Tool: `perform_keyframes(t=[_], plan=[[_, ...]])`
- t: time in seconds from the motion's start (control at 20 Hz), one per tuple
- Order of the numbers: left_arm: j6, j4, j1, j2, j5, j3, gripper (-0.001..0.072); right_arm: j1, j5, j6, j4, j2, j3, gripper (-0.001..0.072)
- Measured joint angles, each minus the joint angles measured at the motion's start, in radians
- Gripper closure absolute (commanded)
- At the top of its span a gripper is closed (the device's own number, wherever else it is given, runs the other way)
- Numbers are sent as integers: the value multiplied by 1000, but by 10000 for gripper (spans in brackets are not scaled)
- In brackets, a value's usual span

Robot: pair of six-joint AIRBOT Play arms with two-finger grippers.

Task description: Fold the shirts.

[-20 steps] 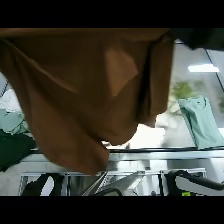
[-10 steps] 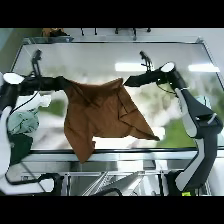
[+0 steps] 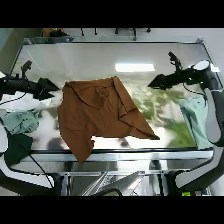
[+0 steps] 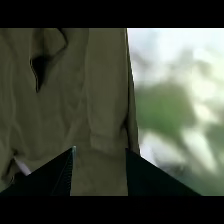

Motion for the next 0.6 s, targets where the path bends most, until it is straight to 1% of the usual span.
perform_keyframes(t=[0.2,0.35,0.45,0.6], plan=[[14,110,86,174,39,-352,3,-117,47,18,-83,205,-329,349],[23,174,153,274,119,-586,3,-205,8,19,-111,372,-585,346],[29,189,176,312,187,-699,3,-254,-31,23,-124,468,-726,347],[49,175,166,323,289,-793,4,-294,-61,22,-129,552,-844,347]])
